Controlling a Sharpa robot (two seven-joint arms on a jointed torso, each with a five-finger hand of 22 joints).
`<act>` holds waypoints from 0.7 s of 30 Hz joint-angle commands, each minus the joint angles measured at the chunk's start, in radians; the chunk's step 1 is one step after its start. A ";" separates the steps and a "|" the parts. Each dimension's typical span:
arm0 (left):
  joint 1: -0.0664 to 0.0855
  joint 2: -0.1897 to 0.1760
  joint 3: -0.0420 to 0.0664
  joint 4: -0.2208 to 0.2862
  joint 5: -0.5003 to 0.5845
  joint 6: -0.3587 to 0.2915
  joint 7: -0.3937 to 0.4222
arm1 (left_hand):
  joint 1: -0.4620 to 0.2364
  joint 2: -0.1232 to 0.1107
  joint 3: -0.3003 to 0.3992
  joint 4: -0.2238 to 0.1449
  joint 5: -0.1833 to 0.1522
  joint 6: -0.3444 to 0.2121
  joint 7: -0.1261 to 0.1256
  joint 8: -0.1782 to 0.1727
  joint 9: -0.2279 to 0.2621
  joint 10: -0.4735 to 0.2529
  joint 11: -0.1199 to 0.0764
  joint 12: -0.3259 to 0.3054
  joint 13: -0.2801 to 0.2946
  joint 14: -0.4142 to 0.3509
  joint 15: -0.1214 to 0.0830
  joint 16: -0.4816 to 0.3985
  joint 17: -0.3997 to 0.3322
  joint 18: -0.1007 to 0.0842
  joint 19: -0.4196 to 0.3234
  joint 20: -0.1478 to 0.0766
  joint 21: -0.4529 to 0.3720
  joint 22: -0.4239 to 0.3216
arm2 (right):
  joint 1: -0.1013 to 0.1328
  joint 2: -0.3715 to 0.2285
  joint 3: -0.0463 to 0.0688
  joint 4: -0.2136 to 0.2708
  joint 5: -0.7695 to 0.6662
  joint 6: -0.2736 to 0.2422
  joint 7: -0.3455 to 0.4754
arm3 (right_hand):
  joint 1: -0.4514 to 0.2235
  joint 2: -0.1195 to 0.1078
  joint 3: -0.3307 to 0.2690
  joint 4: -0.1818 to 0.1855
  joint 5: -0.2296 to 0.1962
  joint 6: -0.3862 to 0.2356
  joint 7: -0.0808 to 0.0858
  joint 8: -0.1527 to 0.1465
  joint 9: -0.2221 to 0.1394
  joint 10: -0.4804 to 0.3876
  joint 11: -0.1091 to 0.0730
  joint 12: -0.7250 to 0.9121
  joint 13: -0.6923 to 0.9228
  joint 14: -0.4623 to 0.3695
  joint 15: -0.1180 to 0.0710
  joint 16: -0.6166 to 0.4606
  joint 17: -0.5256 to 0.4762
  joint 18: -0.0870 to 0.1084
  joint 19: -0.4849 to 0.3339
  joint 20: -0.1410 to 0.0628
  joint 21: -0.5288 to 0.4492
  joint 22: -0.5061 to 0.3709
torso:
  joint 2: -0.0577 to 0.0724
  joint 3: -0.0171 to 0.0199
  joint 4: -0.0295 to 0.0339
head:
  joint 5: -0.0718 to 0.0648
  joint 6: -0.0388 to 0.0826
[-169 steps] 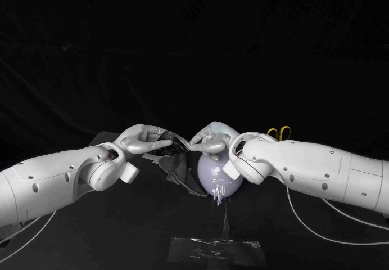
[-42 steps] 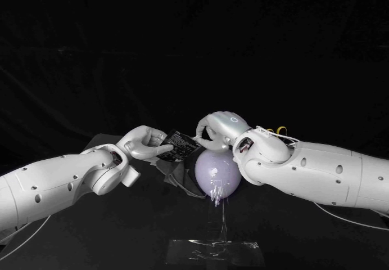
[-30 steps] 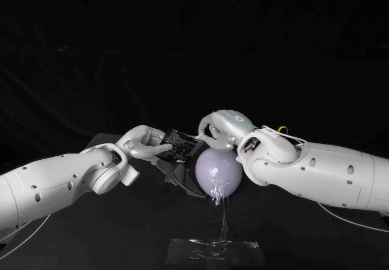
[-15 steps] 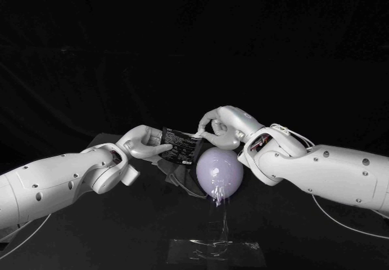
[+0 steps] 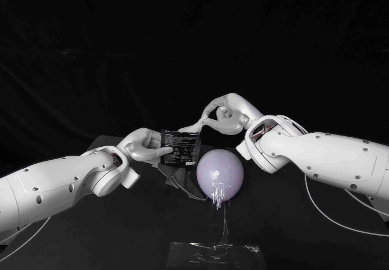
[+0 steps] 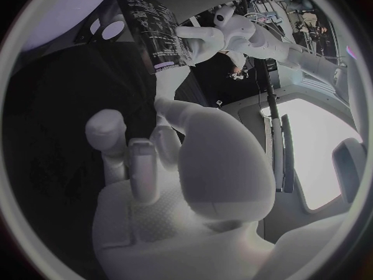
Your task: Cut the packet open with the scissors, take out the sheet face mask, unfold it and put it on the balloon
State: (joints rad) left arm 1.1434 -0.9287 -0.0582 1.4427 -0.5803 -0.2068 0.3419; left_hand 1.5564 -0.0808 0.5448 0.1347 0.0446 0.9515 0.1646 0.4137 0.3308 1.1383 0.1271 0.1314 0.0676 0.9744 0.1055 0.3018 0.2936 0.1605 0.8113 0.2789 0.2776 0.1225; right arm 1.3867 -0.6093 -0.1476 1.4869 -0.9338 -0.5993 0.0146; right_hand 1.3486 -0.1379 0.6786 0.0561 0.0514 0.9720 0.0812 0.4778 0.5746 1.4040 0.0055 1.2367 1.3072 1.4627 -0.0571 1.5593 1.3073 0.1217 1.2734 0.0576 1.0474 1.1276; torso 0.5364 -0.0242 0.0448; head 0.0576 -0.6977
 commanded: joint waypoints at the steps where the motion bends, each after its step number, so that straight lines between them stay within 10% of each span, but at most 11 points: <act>1: 0.001 0.005 0.000 0.002 -0.017 0.005 -0.003 | 0.001 0.008 0.003 -0.003 0.003 0.007 0.000 0.004 0.009 0.006 0.000 -0.004 -0.001 0.005 -0.001 0.001 0.001 0.014 0.003 0.000 0.007 0.001 | 0.006 0.011 0.002 -0.012 0.125 0.057 0.018 | -0.007 0.009 -0.003 -0.006 0.000 0.000 0.002 0.006 0.001 0.007 0.002 0.002 0.039 0.102 0.005 0.005 0.247 -0.003 -0.007 -0.001 -0.002 0.000 | 0.001 0.0003 -0.0018 | 0.005 0.005; 21: 0.001 0.000 -0.013 -0.025 -0.059 0.007 -0.036 | 0.002 0.008 0.005 -0.004 0.003 0.007 0.000 0.004 0.009 0.006 0.000 -0.005 -0.001 0.006 -0.002 0.001 0.002 0.015 0.002 -0.001 0.007 0.001 | 0.032 0.068 0.015 -0.110 0.319 0.105 0.043 | -0.008 0.011 -0.004 -0.010 0.000 0.000 0.003 0.006 0.000 0.009 0.002 0.004 0.040 0.103 0.005 0.006 0.248 -0.003 -0.008 -0.001 -0.003 0.000 | 0.001 0.0015 -0.0017 | 0.010 0.021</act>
State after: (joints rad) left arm 1.1436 -0.9292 -0.0714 1.4193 -0.6124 -0.2075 0.3142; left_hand 1.5550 -0.0823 0.5476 0.1318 0.0440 0.9529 0.1662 0.4142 0.3309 1.1382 0.1272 0.1315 0.0676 0.9742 0.1057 0.3018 0.2943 0.1665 0.8113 0.2789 0.2815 0.1222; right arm 1.4152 -0.5429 -0.1338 1.3813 -0.6694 -0.5174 0.0350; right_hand 1.3432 -0.1327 0.6761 0.0536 0.0513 0.9670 0.0794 0.4804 0.5740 1.4069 0.0084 1.2364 1.3081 1.4627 -0.0571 1.5610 1.3081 0.1154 1.2732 0.0577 1.0473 1.1271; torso 0.5379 -0.0225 0.0430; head 0.0669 -0.6799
